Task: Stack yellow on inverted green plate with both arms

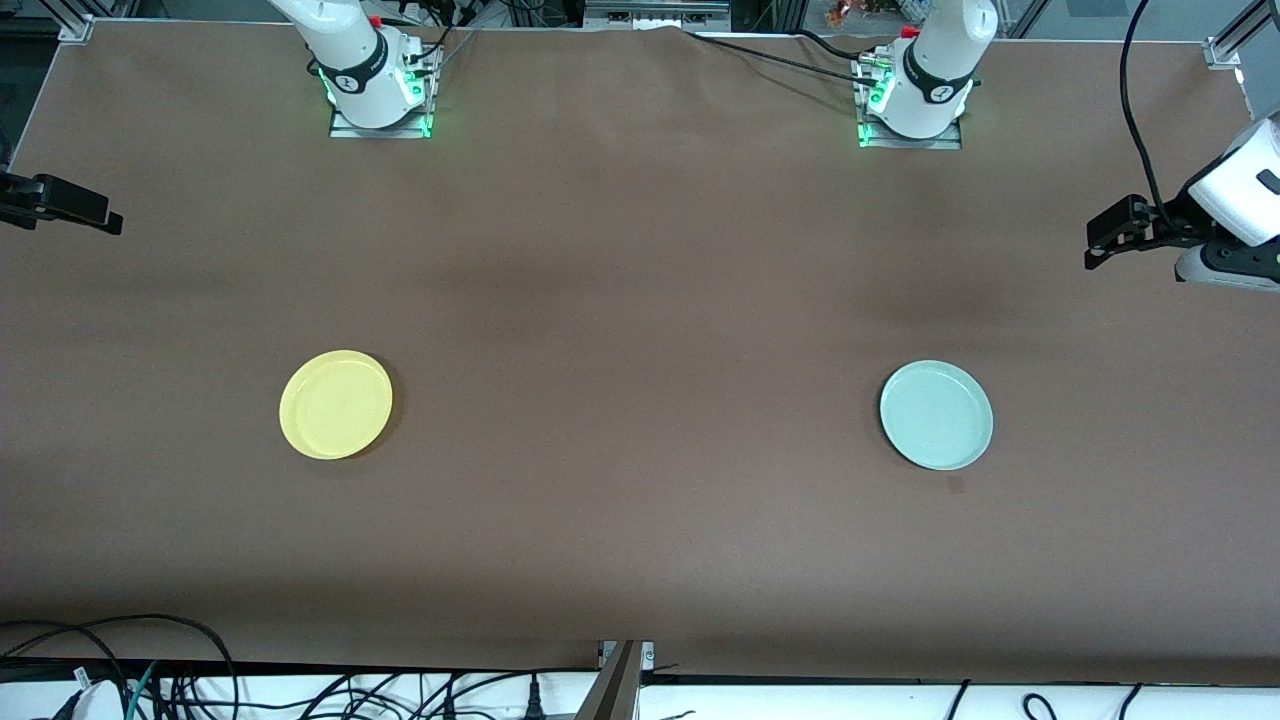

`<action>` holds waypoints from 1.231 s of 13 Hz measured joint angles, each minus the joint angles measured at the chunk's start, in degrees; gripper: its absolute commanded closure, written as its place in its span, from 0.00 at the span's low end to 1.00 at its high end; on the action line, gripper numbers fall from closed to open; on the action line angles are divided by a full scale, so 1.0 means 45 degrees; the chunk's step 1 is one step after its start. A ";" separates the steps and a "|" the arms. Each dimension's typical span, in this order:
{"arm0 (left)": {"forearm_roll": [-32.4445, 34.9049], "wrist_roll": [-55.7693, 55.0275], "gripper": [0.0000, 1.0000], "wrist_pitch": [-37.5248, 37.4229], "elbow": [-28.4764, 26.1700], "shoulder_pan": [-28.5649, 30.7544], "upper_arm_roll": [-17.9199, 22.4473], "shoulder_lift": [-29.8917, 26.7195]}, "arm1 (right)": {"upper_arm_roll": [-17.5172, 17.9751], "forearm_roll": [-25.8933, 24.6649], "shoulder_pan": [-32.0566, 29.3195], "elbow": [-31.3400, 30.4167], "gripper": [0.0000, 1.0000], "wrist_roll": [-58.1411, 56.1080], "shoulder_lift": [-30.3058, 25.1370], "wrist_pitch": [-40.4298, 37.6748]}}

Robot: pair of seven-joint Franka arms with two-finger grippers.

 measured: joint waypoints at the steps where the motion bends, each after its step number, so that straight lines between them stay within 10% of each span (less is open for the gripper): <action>1: 0.0000 0.0000 0.00 -0.0023 0.0000 0.0001 0.0001 0.0015 | -0.0003 0.0000 0.0000 0.0000 0.00 0.0000 0.0000 0.0000; 16: 0.0000 0.1409 0.00 -0.0241 0.0988 0.0115 0.0033 0.1387 | -0.0262 0.0024 -0.0010 0.0000 0.00 0.0000 0.0015 0.0000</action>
